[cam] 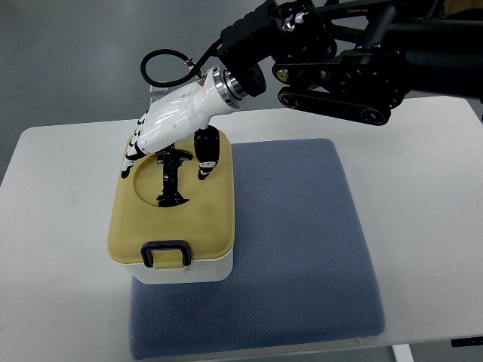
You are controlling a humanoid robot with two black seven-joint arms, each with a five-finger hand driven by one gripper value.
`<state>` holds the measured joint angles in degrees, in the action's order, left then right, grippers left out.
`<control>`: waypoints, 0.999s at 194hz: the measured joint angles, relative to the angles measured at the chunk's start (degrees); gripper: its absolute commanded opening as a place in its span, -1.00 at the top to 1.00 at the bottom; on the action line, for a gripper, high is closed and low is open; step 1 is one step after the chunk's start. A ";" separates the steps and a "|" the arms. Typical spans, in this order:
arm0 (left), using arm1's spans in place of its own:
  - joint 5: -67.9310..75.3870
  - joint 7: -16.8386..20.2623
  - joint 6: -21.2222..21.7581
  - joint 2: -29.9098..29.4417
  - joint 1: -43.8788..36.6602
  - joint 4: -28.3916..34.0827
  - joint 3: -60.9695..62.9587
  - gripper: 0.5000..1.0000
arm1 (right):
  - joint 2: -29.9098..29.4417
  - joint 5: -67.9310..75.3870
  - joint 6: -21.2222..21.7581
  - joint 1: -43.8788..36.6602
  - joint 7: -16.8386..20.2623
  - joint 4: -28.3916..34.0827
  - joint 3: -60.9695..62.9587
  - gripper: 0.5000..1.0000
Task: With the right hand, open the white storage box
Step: 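Lower the right hand and grasp the black handle on the yellow lid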
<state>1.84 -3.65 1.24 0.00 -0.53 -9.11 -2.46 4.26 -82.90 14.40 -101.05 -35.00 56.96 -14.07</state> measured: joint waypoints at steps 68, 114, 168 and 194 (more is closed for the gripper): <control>0.00 0.00 -0.01 0.00 0.00 0.00 0.00 -1.00 | -0.39 -2.72 -0.97 0.96 0.01 -0.05 -0.79 0.10; 0.00 0.00 -0.03 0.00 0.00 -0.01 0.00 -1.00 | 0.06 -2.79 -1.39 0.59 0.01 -0.11 -0.76 0.27; 0.00 0.00 -0.03 0.00 0.00 -0.01 0.00 -1.00 | -0.26 -2.64 -1.40 0.58 0.01 -0.11 -0.43 0.92; 0.00 0.00 -0.03 0.00 0.00 -0.01 0.00 -1.00 | -0.30 -2.62 -1.40 0.90 0.01 -0.11 -0.32 1.00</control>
<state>1.84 -3.65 1.22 0.00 -0.53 -9.12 -2.46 3.96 -85.52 13.00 -100.15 -34.99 56.86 -14.39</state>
